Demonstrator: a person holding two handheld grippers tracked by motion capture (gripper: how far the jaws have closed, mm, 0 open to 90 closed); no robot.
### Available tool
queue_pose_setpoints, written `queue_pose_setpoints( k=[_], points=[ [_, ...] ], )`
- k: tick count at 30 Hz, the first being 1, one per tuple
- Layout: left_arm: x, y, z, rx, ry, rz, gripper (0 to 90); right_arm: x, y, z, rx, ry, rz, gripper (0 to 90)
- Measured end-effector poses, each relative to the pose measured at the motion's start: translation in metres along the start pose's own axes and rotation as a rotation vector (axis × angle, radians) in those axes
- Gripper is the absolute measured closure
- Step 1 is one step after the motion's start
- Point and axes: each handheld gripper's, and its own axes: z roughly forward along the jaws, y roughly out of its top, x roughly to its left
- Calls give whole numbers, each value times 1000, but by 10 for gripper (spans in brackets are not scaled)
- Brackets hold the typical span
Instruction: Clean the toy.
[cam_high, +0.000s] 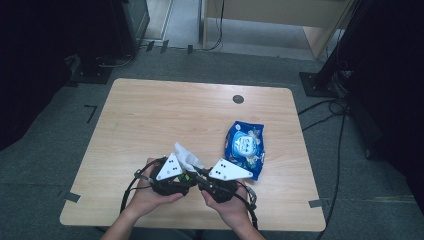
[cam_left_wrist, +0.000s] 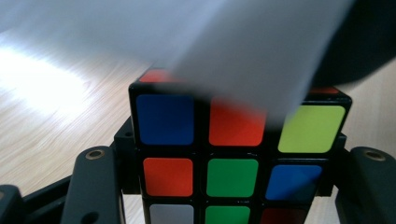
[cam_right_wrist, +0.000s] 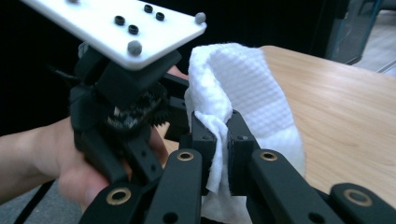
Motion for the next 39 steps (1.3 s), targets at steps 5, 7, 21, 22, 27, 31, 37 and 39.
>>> queue_pose_setpoints(
  k=[5, 7, 21, 22, 27, 31, 37, 39],
  points=[
    [-5, 1, 1, -21, 0, 19, 341, -5, -1, 1, -19, 25, 49, 860],
    [-5, 1, 0, -28, -3, 21, 341, -9, -1, 0, -29, 9, 59, 855],
    [16, -3, -12, -42, 51, -73, 341, -17, -5, -5, -22, -9, 103, 851],
    [15, -3, -11, -42, 48, -76, 341, -9, -3, -3, -24, 19, 89, 851],
    [6, -1, -7, -49, 26, -49, 341, -4, 0, 0, -43, 60, 102, 849],
    [2, 1, -5, -51, 10, -34, 342, -13, -2, 0, -57, 63, 163, 849],
    [9, 0, -9, -48, 41, -45, 341, -29, -9, -3, -53, -28, 189, 846],
    [13, -2, -11, -46, 52, -59, 341, -32, -11, -4, -35, -73, 153, 843]
  ],
)
